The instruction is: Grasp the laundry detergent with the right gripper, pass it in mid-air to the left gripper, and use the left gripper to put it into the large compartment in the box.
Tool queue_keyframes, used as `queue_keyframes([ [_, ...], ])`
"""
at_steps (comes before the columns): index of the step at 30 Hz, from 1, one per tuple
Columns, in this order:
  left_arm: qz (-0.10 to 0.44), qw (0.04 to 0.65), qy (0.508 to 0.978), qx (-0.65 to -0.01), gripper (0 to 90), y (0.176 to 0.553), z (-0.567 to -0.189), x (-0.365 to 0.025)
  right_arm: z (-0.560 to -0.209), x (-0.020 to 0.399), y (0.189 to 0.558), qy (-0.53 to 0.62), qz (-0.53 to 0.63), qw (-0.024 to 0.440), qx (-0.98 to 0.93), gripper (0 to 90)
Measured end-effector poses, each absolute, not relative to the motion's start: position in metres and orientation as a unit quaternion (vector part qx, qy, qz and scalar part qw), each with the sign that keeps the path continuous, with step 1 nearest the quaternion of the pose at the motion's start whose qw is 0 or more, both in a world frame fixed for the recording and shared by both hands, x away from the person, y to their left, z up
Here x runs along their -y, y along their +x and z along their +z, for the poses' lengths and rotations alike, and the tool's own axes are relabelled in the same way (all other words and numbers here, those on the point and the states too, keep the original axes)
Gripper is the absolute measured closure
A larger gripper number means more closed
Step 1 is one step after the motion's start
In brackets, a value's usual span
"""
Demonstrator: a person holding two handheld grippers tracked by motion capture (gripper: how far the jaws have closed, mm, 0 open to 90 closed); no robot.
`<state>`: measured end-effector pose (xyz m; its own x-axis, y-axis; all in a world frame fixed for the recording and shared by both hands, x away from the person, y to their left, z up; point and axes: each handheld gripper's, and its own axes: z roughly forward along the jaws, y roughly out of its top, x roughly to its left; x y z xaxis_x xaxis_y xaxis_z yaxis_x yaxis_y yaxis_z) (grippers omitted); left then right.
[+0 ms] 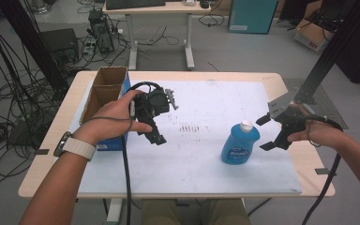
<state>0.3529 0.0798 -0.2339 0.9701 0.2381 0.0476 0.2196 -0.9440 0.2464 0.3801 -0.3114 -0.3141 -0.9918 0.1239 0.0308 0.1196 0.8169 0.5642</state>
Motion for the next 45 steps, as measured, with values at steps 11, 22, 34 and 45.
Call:
queue_keyframes([
  [11,0.039,0.120,0.985,-0.117,8.0,0.3532,-0.2345,-0.0804,-0.3148,0.3103,0.3802,0.065,0.297,0.001,-0.953,7.0],
  [22,0.039,0.119,0.985,-0.118,8.0,0.3527,-0.2341,-0.0811,-0.3143,0.3091,0.3800,0.064,0.297,0.002,-0.953,7.0],
  [34,0.040,0.120,0.985,-0.118,8.0,0.3527,-0.2345,-0.0817,-0.3146,0.3080,0.3801,0.063,0.296,0.000,-0.953,7.0],
  [45,0.040,0.122,0.985,-0.118,8.0,0.3525,-0.2358,-0.0822,-0.3143,0.3085,0.3800,0.063,0.296,0.002,-0.953,7.0],
])
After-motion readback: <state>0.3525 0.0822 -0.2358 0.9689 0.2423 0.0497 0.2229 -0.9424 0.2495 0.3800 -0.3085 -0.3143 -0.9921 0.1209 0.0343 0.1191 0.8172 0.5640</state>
